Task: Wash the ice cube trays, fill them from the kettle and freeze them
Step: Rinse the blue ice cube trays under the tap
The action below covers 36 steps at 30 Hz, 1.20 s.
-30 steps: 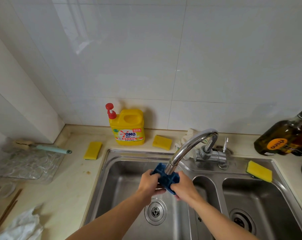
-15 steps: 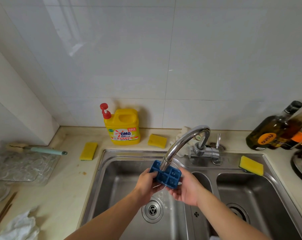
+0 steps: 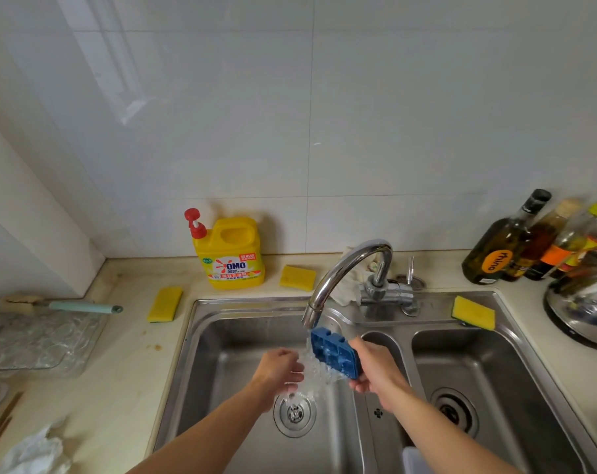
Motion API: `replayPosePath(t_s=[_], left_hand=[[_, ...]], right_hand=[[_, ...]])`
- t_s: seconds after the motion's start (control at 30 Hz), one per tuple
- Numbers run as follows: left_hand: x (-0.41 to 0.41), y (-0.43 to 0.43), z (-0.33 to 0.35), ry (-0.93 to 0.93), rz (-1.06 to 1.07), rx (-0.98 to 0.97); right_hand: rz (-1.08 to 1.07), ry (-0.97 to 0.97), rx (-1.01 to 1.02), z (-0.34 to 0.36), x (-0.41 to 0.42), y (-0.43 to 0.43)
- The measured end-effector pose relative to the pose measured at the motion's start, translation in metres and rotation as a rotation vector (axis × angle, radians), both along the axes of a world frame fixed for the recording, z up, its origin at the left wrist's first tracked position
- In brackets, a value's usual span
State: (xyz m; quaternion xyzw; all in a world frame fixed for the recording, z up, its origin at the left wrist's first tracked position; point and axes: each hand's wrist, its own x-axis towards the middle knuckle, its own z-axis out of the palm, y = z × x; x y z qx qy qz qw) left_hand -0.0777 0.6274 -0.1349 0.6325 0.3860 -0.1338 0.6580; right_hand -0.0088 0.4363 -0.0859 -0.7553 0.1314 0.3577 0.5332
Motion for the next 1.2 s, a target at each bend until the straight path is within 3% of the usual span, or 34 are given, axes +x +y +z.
replayPosePath(t_s=[0.1, 0.3, 0.43, 0.67, 0.83, 0.93, 1.0, 1.1, 1.2], left_hand=[[0.007, -0.022, 0.003, -0.014, -0.148, 0.043], [0.014, -0.048, 0.011, -0.075, -0.277, 0.128], [0.015, -0.075, 0.009, -0.089, -0.406, 0.24], [0.023, -0.114, 0.011, -0.082, -0.464, 0.446], [0.038, -0.163, 0.018, -0.105, -0.457, 0.535], [0.044, -0.199, 0.025, -0.127, -0.45, 0.551], [0.047, -0.219, 0.027, -0.135, -0.448, 0.573], [0.047, -0.245, 0.026, -0.129, -0.397, 0.538], [0.041, -0.265, 0.023, -0.13, -0.354, 0.532]], right_hand=[[-0.052, -0.137, -0.054, 0.0, -0.007, -0.032], [0.091, -0.497, -0.23, 0.006, -0.01, -0.05], [0.072, -0.572, -0.254, 0.015, -0.007, -0.083], [-0.032, -0.707, -0.164, 0.062, 0.013, -0.142], [-0.143, -0.997, 0.004, 0.106, 0.031, -0.199], [-0.141, -1.14, 0.006, 0.105, 0.04, -0.236], [-0.073, -1.14, -0.121, 0.078, 0.041, -0.261], [0.189, -0.881, -0.466, 0.003, 0.024, -0.305], [0.247, -0.751, -0.529, -0.037, 0.004, -0.337]])
